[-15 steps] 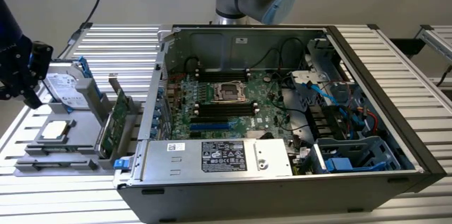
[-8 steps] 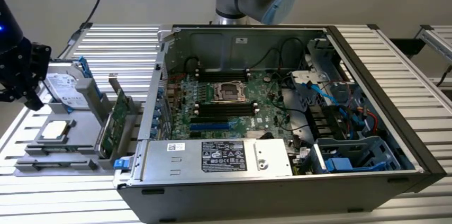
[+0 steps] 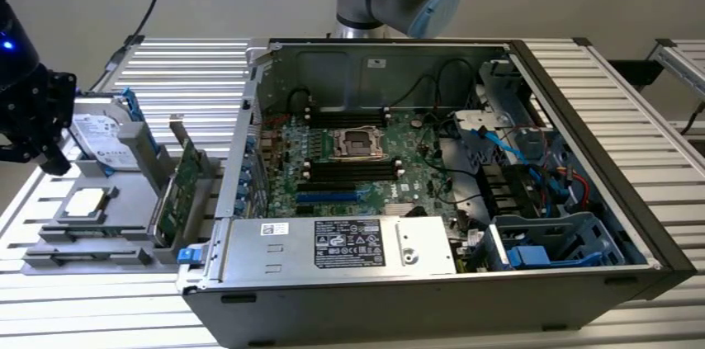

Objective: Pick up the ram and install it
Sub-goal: 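Pick up the ram and move it above insertion slot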

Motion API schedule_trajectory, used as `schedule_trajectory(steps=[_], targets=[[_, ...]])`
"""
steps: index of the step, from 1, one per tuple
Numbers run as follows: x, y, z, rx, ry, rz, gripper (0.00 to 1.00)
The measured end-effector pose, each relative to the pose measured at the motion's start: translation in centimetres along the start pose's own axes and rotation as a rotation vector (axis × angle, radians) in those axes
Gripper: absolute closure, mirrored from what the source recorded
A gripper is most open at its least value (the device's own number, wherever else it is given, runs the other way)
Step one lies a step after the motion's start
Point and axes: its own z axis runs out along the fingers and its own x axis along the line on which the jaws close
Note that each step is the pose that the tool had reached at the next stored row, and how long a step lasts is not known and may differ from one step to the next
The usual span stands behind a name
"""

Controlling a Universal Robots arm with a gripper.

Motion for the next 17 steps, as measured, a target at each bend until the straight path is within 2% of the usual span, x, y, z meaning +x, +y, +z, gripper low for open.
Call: schedule_trajectory(steps=[6, 9, 11, 13, 14, 17], targets=[[0.0, 0.07, 0.25, 0.0066, 0.0046, -0.105, 0.89], [0.0, 0.07, 0.25, 0.007, 0.0046, -0.108, 0.88], [0.0, 0.07, 0.25, 0.007, 0.0047, -0.108, 0.77], [0.05, 0.3, 0.32, 0.0069, 0.0049, -0.108, 0.77], [0.1, 0.5, 0.48, 0.0073, 0.0046, -0.11, 0.7], [0.18, 0.8, 1.03, 0.0079, 0.005, -0.122, 0.7]])
